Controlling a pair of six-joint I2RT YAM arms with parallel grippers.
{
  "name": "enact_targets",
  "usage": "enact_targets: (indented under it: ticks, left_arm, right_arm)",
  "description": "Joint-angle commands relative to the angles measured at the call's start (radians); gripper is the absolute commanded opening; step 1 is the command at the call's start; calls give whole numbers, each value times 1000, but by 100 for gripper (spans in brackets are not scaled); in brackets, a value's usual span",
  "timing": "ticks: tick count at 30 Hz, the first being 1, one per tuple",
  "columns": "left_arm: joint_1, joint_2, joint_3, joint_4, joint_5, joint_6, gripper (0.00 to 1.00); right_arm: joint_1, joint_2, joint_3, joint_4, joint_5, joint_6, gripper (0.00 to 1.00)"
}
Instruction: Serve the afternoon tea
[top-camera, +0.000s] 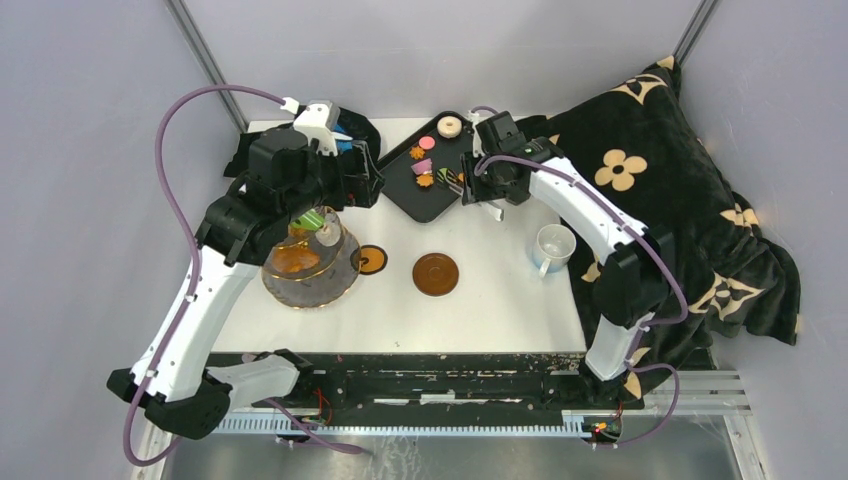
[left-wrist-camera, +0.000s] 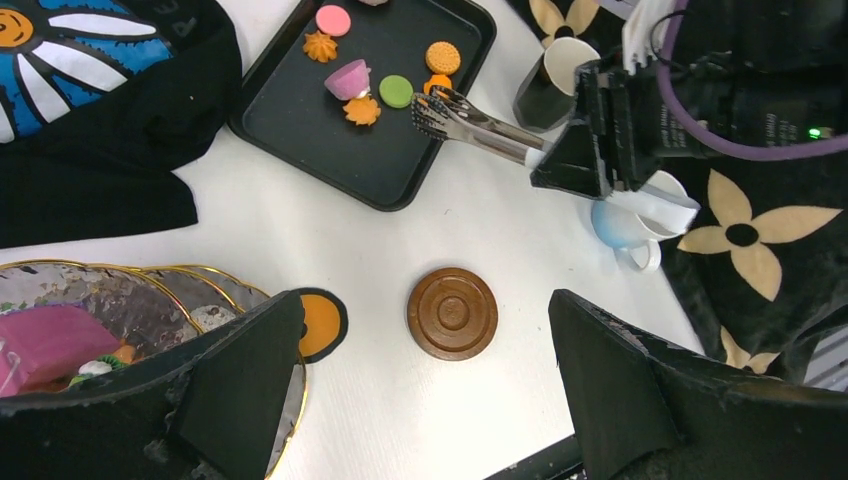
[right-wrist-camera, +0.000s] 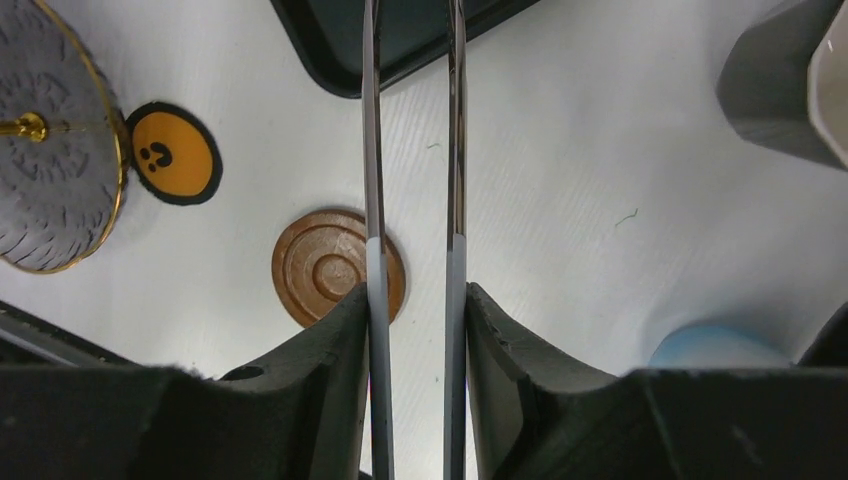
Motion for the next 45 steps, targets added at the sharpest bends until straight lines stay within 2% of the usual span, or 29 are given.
enact_targets:
  ticks: [1,10,25,45]
  left_arm:
    - [-2,-23,18,26,4,53,99]
    - [-2,-16,23,26,-23,57,99]
    - [-2,-1,26,35,-31,59,99]
    - [-3,-5,32,29,-51,52,99]
  right_arm:
    - [5,70,120,18,52,-48,42]
    - [5,216,250,-5,48,-61,42]
    - [19,276,213,16,10,-134,48]
    - [64,430,393,-34,158,-173,52]
